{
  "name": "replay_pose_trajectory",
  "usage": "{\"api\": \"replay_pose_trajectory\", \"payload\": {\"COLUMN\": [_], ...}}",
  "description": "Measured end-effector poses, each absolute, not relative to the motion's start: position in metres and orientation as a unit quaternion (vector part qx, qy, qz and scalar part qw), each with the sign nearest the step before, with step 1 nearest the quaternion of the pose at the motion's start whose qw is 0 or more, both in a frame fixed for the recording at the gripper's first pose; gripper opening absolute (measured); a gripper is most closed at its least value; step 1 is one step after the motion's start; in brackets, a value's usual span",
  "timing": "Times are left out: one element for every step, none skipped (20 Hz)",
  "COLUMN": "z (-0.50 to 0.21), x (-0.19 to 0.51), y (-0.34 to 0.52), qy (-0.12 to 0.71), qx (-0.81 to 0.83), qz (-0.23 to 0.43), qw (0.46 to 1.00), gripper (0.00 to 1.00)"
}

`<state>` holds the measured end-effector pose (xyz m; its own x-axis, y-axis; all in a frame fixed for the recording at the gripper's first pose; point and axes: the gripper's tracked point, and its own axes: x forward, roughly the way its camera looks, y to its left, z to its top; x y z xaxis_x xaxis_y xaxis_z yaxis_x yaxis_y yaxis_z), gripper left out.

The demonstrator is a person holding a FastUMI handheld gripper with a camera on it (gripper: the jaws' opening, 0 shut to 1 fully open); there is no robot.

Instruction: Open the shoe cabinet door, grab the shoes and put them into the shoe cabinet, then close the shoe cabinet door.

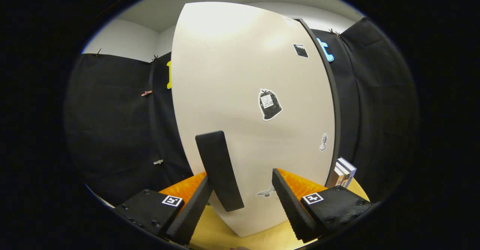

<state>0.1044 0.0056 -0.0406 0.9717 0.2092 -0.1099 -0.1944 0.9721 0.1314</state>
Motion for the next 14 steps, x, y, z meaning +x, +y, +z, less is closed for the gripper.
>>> {"api": "replay_pose_trajectory", "payload": {"z": [-0.039,-0.038,-0.036,-0.034,-0.032,-0.032,-0.031,-0.031,-0.030,-0.029,-0.028,-0.027,-0.025,-0.025], "x": [0.106,0.107,0.107,0.107,0.105,0.103,0.102,0.108,0.107,0.106,0.105,0.104,0.103,0.103], "y": [0.010,0.013,0.017,0.020,0.022,0.024,0.025,0.030,0.031,0.032,0.033,0.033,0.033,0.034], "qy": [0.059,0.056,0.053,0.051,0.048,0.046,0.043,0.041,0.038,0.036,0.034,0.032,0.029,0.026], "qx": [0.059,0.058,0.056,0.054,0.051,0.048,0.046,0.043,0.040,0.035,0.031,0.028,0.025,0.023], "qz": [0.104,0.107,0.110,0.112,0.113,0.114,0.114,0.114,0.114,0.114,0.113,0.113,0.113,0.112], "qw": [0.991,0.991,0.991,0.991,0.991,0.991,0.992,0.992,0.992,0.992,0.992,0.993,0.993,0.993], "gripper": [0.99,0.98,0.98,0.98,0.98,0.98,0.98,0.98,0.98,0.98,0.98,0.98,0.98,0.98]}}
